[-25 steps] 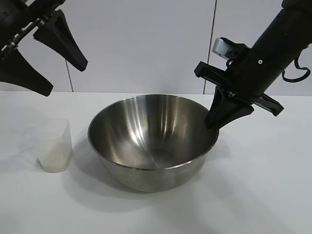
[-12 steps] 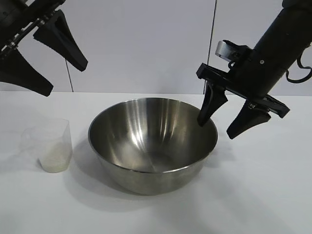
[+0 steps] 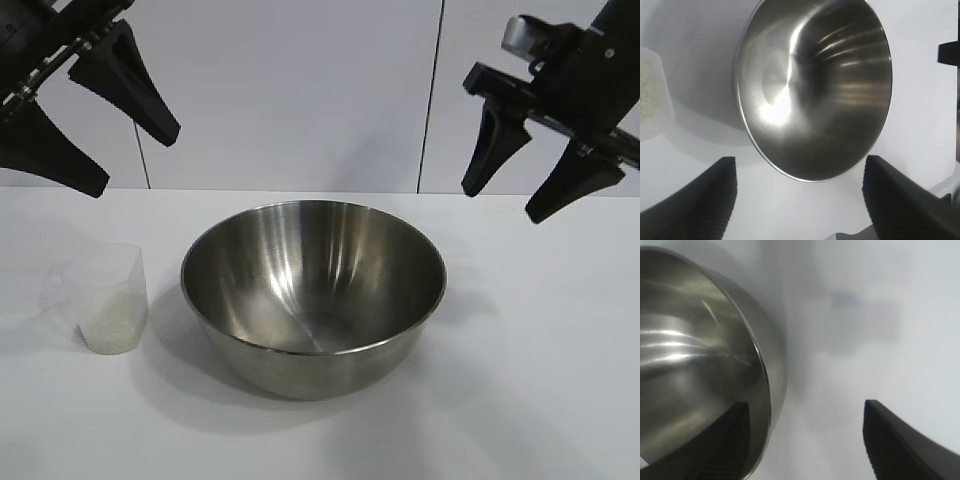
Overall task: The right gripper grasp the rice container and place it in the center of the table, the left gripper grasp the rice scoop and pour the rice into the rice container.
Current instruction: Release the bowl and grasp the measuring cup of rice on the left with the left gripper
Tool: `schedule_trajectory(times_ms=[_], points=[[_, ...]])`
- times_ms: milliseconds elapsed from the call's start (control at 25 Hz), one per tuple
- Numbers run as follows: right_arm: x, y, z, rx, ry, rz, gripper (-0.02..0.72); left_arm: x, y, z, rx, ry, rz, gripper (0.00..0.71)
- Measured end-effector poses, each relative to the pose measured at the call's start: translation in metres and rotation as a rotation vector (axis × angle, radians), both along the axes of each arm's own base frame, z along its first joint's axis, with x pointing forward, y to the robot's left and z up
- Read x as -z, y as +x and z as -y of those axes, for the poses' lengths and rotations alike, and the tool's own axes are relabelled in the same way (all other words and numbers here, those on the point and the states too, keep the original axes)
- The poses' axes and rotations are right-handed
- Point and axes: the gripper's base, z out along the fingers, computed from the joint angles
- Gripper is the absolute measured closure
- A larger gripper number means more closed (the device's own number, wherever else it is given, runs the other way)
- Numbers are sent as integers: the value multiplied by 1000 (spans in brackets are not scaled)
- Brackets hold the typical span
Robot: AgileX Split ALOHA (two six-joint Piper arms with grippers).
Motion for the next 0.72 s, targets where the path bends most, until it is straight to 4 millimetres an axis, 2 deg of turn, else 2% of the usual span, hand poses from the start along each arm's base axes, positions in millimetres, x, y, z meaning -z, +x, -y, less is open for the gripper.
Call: schedule_trajectory(times_ms=[240,720], points=[[-16,-5,2,-36,-24,-76,252,0,0,0,-2,0,2,197],[-42,-12,-2,-26,32,-5,252,0,1,0,-7,1,9,197]])
